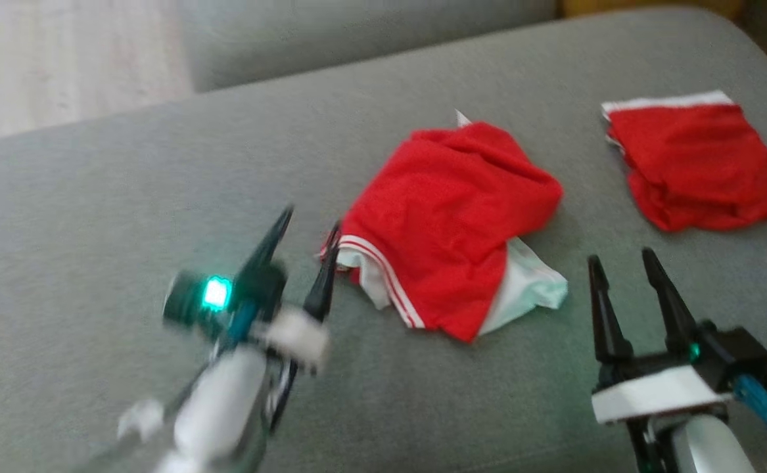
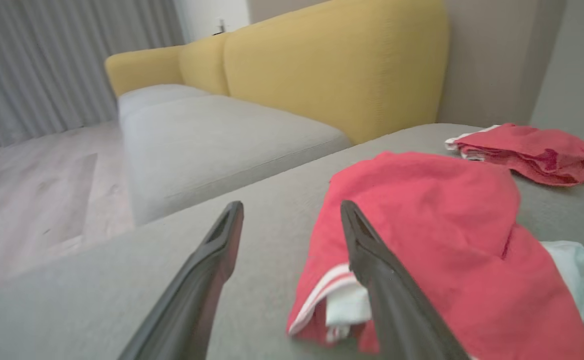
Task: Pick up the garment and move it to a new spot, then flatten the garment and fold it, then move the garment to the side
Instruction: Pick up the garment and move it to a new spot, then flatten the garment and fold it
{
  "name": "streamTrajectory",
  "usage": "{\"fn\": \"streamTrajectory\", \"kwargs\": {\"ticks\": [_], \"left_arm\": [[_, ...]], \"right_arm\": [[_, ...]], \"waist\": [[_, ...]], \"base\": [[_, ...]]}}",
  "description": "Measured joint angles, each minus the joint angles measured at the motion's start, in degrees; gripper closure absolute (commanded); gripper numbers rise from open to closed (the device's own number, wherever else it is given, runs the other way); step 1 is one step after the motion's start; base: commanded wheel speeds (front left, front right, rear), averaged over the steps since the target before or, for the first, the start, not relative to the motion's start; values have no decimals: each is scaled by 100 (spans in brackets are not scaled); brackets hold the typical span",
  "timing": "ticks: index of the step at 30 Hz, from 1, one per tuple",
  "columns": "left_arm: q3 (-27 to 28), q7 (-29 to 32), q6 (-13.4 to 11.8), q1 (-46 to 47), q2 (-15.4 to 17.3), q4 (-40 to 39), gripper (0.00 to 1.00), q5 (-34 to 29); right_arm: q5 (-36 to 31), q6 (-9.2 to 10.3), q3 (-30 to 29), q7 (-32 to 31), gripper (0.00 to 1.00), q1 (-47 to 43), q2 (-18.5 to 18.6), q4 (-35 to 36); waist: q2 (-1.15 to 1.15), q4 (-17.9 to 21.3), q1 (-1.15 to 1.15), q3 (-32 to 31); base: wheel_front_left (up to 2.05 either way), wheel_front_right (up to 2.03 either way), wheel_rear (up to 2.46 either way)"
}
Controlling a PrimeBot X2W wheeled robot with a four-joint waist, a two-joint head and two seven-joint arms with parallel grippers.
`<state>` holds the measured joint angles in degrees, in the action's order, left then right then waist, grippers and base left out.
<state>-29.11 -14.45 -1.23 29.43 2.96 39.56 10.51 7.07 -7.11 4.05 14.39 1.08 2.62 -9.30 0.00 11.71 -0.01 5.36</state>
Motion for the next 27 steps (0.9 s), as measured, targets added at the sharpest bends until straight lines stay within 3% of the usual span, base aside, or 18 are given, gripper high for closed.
{"fn": "streamTrajectory", "kwargs": {"ticks": [8, 12, 18, 27], "left_arm": [[871, 1, -639, -2384, 12, -1841, 0, 44], [1241, 1, -837, -3299, 18, -2713, 0, -80], [1359, 1, -813, -4403, 29, -3266, 0, -319], [1423, 1, -631, -4517, 31, -3405, 0, -612]], "right_arm": [[14, 0, -381, 0, 0, -789, -9, -37], [73, 1, -444, 0, 0, -962, -9, -62], [40, 0, -425, 0, 0, -1400, -20, -98], [40, 0, -92, 0, 0, -1601, -24, -165]], "waist": [[0, -741, 2, -500], [0, -1087, 1, -783], [0, -1450, 2, -1213], [0, -1658, 2, -1541]], "base": [[0, 0, 0], [0, 0, 0], [0, 0, 0], [0, 0, 0]]}}
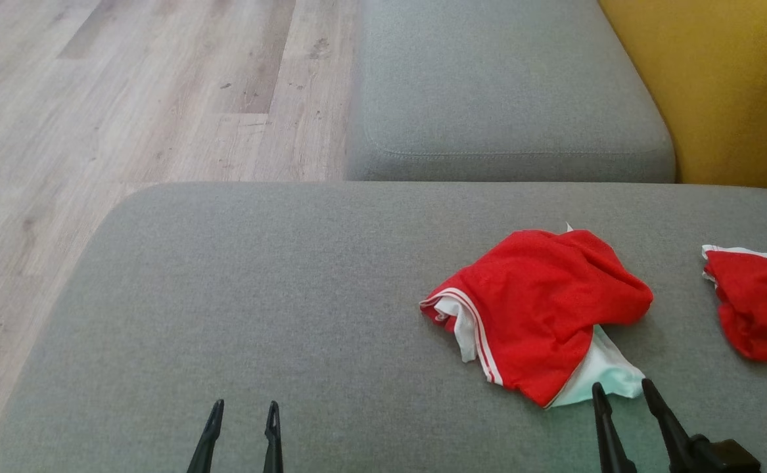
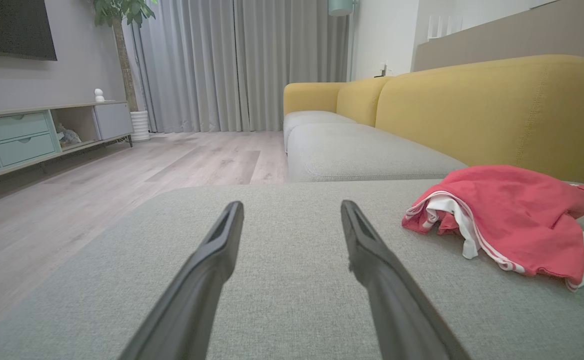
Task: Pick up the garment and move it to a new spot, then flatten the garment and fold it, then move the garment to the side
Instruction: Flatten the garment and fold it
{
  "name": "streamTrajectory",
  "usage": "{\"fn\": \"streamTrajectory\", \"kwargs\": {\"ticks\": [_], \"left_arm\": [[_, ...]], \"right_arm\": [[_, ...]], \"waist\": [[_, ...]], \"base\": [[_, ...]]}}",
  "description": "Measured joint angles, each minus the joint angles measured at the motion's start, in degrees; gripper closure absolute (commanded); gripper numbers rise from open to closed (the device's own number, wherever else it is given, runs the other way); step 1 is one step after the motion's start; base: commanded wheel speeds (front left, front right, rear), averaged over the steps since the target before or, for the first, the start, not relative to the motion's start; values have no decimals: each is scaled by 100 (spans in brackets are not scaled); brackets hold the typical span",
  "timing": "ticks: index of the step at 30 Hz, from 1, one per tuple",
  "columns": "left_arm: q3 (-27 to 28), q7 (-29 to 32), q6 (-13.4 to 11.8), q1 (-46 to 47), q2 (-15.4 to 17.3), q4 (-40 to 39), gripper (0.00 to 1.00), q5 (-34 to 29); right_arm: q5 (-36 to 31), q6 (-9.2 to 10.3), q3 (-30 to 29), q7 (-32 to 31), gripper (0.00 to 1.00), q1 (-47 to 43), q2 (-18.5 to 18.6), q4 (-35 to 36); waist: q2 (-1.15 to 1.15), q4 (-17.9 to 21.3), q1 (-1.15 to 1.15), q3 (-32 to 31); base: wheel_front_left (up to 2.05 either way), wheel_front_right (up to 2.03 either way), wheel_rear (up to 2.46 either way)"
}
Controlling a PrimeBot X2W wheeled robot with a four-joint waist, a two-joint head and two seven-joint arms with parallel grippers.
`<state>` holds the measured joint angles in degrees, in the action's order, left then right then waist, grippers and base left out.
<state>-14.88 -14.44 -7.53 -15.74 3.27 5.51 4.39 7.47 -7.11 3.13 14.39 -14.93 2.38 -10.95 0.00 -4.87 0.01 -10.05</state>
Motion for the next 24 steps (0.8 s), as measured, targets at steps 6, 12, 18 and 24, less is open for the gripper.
{"fn": "streamTrajectory", "kwargs": {"ticks": [6, 12, 18, 24], "left_arm": [[-1, 0, 26, 1, 0, 0, 0, -43], [-3, 0, 49, 2, 0, 1, 0, -55], [-204, 0, 261, 46, 3, 238, 0, -177], [-901, 0, 459, 831, 8, 1100, 0, 77]], "right_arm": [[0, 0, 62, 0, 0, -24, 1, 7], [0, 0, 64, 0, 0, -136, 1, 15], [1, 0, 82, 0, 0, -122, 0, 48], [-56, 1, 138, 0, 0, -66, 18, 137]], "waist": [[0, 17, -1, 17], [0, 59, -1, 66], [0, 160, -1, 166], [0, 426, -2, 403]], "base": [[0, 0, 0], [0, 0, 0], [0, 0, 0], [0, 0, 0]]}}
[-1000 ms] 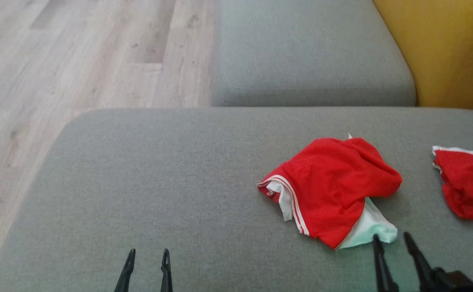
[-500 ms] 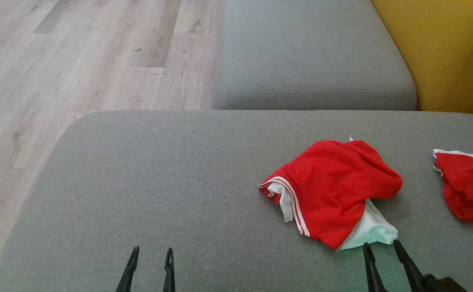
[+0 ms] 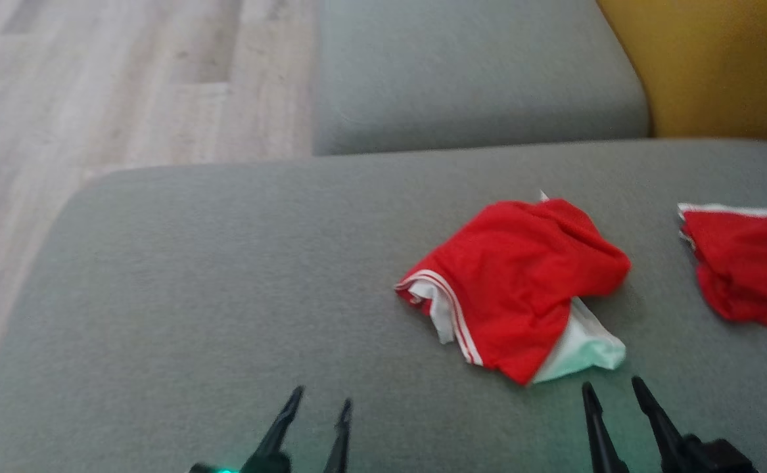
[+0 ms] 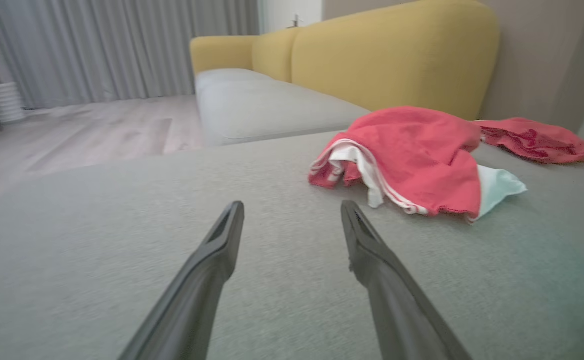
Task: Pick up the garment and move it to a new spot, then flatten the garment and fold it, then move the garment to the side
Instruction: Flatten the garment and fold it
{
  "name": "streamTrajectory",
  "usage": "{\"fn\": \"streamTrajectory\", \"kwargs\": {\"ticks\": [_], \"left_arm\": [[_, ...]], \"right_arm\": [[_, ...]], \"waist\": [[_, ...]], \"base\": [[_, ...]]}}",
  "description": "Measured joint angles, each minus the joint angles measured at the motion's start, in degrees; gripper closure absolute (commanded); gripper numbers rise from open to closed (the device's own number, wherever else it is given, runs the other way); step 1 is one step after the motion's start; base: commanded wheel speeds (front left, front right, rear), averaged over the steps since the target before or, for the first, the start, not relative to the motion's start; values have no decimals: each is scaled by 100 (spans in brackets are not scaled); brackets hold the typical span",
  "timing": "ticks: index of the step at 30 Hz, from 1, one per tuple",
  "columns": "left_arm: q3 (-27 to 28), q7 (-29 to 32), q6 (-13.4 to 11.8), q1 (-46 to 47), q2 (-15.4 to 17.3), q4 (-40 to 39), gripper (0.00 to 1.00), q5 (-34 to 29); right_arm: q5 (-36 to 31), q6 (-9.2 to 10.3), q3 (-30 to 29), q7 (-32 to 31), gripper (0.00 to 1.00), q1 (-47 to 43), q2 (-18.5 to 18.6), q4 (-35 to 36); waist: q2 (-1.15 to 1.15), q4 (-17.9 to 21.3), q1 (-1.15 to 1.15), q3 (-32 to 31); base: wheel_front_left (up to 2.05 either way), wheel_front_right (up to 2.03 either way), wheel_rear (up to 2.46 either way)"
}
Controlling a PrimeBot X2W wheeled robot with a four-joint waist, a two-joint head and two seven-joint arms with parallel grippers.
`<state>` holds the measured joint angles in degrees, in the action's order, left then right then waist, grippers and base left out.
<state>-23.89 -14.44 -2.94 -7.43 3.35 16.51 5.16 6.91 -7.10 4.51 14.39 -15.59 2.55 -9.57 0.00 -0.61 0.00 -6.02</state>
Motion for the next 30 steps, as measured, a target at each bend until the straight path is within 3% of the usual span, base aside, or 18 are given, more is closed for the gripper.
{"fn": "streamTrajectory", "kwargs": {"ticks": [9, 15, 24, 27, 28, 29, 30], "left_arm": [[-1407, 330, 267, 1667, -20, 1591, 0, 1211], [-2001, 692, 605, 2604, -33, 2039, 0, 2461], [-2713, 943, 744, 3307, -37, 2402, 0, 3455], [-2848, 834, 683, 3524, -40, 2515, 12, 3623], [-2875, 767, 642, 3590, -38, 2555, 30, 3663], [-2918, 681, 641, 3655, -37, 2586, 55, 3719], [-2986, 615, 642, 3705, -36, 2603, 90, 3761]], "right_arm": [[0, -1, 207, 0, 0, 493, 201, 182], [1, 0, 283, 0, 0, 836, 219, 242], [8, -1, 372, 0, 0, 1035, 231, 263], [8, -1, 436, 0, 0, 1041, 218, 259], [8, -1, 447, 0, 0, 1048, 215, 256], [8, -1, 446, 0, 0, 1057, 212, 247], [8, -1, 448, 0, 0, 1076, 208, 237]], "waist": [[0, 660, 0, 558], [0, 1095, -2, 1079], [0, 1746, -1, 1594], [0, 1902, 0, 1691], [0, 1944, -1, 1714], [0, 1983, -1, 1731], [0, 2017, -1, 1740]], "base": [[0, 0, 0], [0, 0, 0], [0, 0, 0], [0, 0, 0], [0, 0, 0], [0, 0, 0], [0, 0, 0]]}}
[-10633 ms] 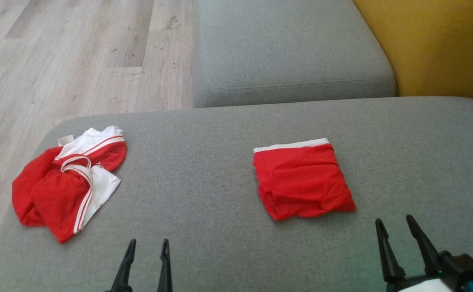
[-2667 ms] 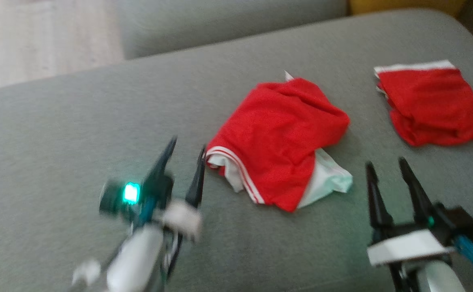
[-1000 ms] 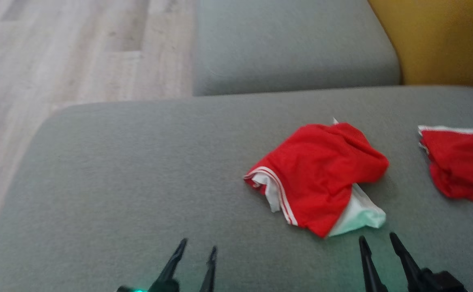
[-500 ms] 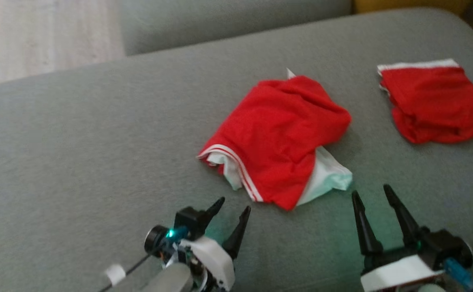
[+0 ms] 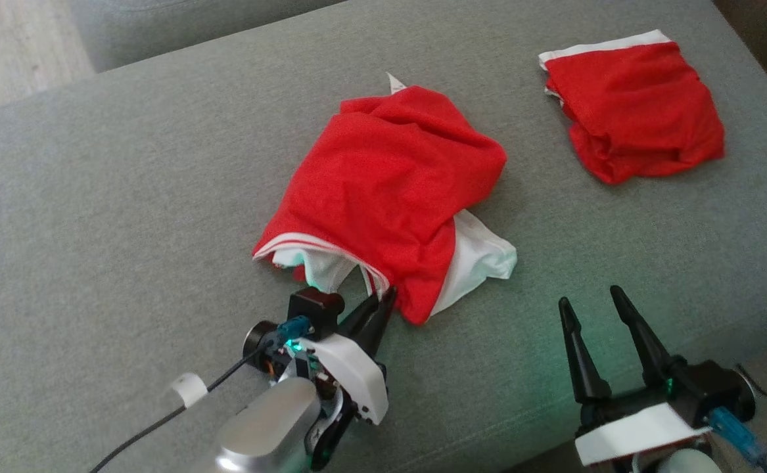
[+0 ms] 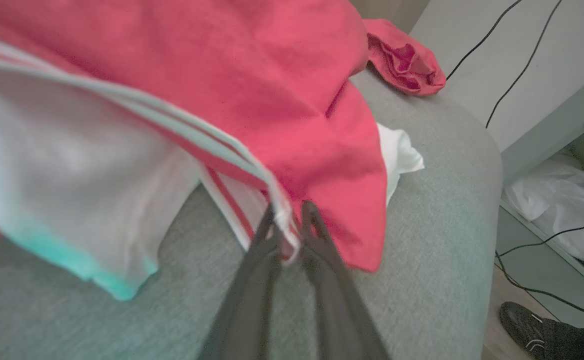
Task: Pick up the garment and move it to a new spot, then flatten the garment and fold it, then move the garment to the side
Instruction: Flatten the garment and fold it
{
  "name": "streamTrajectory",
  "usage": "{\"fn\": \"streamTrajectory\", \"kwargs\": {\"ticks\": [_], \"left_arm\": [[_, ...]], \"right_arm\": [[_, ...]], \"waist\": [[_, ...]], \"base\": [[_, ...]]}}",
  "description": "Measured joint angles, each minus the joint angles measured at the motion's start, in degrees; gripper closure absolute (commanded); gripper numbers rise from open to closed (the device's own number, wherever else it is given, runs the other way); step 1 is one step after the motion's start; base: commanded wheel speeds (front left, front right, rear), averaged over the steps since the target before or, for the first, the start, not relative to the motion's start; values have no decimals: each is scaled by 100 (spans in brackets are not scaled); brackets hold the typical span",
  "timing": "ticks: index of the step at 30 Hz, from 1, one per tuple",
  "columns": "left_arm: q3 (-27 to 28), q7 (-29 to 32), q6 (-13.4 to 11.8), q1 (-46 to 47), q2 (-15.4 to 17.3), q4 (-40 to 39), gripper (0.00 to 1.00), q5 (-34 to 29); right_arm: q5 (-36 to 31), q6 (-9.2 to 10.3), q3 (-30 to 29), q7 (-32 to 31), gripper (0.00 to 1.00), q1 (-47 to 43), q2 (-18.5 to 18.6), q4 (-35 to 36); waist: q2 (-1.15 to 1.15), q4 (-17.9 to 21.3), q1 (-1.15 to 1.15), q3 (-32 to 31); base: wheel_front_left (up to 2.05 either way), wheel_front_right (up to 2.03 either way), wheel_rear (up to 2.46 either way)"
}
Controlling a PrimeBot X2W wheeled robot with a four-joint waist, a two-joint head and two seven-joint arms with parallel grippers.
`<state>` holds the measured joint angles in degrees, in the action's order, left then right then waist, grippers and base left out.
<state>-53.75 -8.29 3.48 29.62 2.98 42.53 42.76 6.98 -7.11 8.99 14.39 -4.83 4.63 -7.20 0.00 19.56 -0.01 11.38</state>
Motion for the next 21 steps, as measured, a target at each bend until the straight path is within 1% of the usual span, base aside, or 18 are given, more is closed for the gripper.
{"fn": "streamTrajectory", "kwargs": {"ticks": [1, 5, 10, 13, 17, 19, 21], "left_arm": [[-36, -63, 0, 47, -1, 26, 100, 32], [-229, -270, -19, 152, 1, 138, 100, 153], [-414, -447, 8, 448, 0, -146, 100, 269], [-452, -510, 8, 1089, -2, -441, 100, 242], [-330, -563, 7, 2348, -16, -619, 100, -115], [-96, -601, 14, 2922, -7, -665, 100, -235], [188, -612, 1, 3410, 91, -746, 100, -387]], "right_arm": [[0, 0, 3, 0, 0, 21, -3, -10], [0, 0, 22, 0, 0, 74, -10, -55], [9, 0, 36, 0, 0, 66, -13, -99], [8, 0, 85, 0, 0, 49, -16, -112], [8, 0, 96, 0, 0, -66, -16, -116], [7, 0, 100, 0, 0, -178, -13, -158], [7, 0, 99, 0, 0, -258, -7, -188]], "waist": [[0, 30, 0, -1], [0, 109, 1, -114], [0, 180, 1, -311], [0, 241, 1, -490], [0, 320, 1, -752], [0, 342, 1, -882], [0, 352, 2, -1013]], "base": [[0, 0, 0], [0, 0, 0], [0, 0, 0], [0, 0, 0], [0, 0, 0], [0, 0, 0], [0, 0, 0]]}}
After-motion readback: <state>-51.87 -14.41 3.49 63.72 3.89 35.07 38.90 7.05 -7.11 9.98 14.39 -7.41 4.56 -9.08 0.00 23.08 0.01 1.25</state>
